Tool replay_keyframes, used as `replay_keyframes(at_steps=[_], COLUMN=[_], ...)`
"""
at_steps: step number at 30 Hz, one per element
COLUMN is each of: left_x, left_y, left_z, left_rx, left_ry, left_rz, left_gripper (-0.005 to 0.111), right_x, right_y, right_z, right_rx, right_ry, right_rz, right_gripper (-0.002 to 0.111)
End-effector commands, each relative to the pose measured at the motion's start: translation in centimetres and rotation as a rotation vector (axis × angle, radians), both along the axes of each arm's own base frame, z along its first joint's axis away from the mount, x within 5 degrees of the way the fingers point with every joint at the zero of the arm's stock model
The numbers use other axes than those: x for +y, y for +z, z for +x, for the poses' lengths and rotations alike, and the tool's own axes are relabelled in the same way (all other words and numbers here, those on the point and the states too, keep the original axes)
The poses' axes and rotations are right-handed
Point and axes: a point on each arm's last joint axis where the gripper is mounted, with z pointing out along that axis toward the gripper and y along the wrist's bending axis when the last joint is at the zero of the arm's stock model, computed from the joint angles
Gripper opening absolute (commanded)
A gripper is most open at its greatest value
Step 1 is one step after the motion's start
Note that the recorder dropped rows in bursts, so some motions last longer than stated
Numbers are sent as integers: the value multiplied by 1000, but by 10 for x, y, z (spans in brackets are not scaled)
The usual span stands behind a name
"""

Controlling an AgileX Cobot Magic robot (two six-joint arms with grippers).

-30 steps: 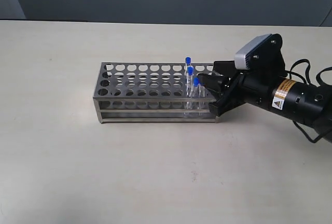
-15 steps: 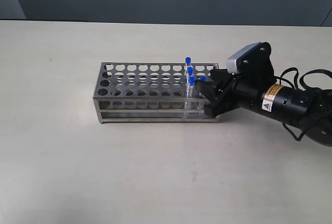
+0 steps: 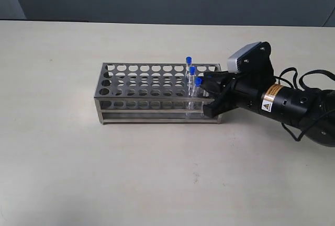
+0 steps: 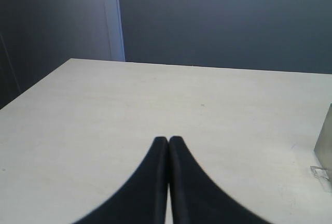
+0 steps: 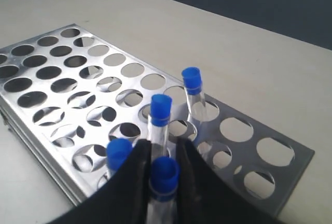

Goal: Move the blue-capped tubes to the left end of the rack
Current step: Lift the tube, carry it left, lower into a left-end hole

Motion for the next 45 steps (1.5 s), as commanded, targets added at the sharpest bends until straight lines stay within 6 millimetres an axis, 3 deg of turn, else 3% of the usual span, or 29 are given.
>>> replay_keyframes(at_steps=[1, 6, 14, 18, 21, 26, 32, 36, 45], left_x=[-1, -1, -1, -1, -1, -1, -1, -1, -1], left_y=[0, 0, 0, 0, 0, 0, 0, 0, 0], left_z=[0, 0, 0, 0, 0, 0, 0, 0, 0], left_rx=[-7, -7, -7, -7, -7, -7, -7, -7, -7], left_ry=[-11, -11, -11, -11, -11, -11, -11, -11, -11], left_rz=[-5, -5, -5, -5, -5, -5, -5, -5, -5], left_gripper=[0, 0, 0, 0, 0, 0, 0, 0, 0], right_x=[-5, -5, -5, 20, 50, 99, 149, 167, 173], right_y=[4, 34, 110, 127, 134, 122, 89, 69, 51], right_z=[4, -1, -10, 3, 20, 48, 84, 96, 97], right_rx=[-2, -79, -255, -264, -280, -274, -237, -187, -121], right_ry=[-48, -24, -10, 108, 185, 272, 322, 328, 345], right_rz=[0, -27, 80, 110, 111, 134, 150, 148, 128], right_gripper=[0, 0, 0, 0, 0, 0, 0, 0, 0])
